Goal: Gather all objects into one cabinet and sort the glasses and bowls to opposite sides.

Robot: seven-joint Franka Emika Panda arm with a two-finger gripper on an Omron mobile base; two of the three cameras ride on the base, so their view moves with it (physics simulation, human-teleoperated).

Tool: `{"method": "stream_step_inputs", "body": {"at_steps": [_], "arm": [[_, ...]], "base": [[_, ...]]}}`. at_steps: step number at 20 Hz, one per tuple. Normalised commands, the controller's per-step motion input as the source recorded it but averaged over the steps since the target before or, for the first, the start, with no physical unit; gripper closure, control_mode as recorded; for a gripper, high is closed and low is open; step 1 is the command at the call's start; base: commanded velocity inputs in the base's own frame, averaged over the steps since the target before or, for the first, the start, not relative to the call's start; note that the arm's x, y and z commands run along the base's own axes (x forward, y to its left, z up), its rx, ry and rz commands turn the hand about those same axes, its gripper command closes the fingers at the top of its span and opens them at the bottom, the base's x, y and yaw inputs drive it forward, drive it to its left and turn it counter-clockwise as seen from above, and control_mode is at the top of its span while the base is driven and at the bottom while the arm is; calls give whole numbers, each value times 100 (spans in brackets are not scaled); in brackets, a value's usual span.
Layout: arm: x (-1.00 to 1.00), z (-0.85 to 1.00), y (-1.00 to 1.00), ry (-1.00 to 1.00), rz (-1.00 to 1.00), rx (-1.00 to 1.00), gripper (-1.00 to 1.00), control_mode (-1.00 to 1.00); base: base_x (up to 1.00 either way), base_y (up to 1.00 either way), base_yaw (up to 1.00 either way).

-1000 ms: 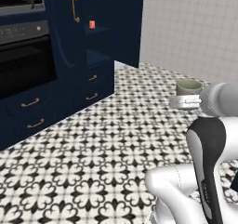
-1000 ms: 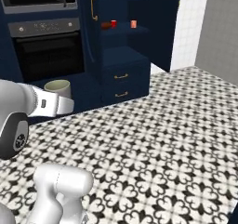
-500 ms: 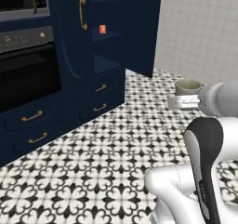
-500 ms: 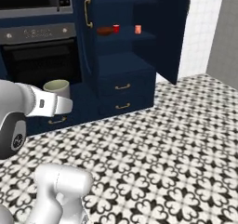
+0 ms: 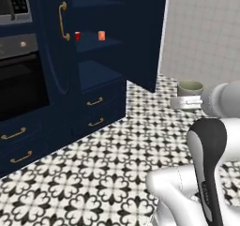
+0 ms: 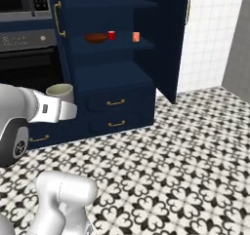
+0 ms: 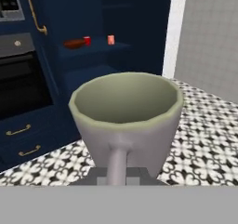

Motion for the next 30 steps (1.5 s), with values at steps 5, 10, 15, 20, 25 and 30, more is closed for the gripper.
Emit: {"method": "stream_step_inputs", "body": {"at_steps": [5,10,15,20,25,30], "arm": [[0,0,0,0,0,0,100,100],[0,0,0,0,0,0,100,100],[0,0,0,0,0,0,100,100],[0,0,0,0,0,0,100,100],[0,0,0,0,0,0,100,100],[0,0,0,0,0,0,100,100]], "base": [[100,-25,23],[100,-19,21],[100,-36,27],[97,-60,37],[62,-37,40],[67,-21,21]]}}
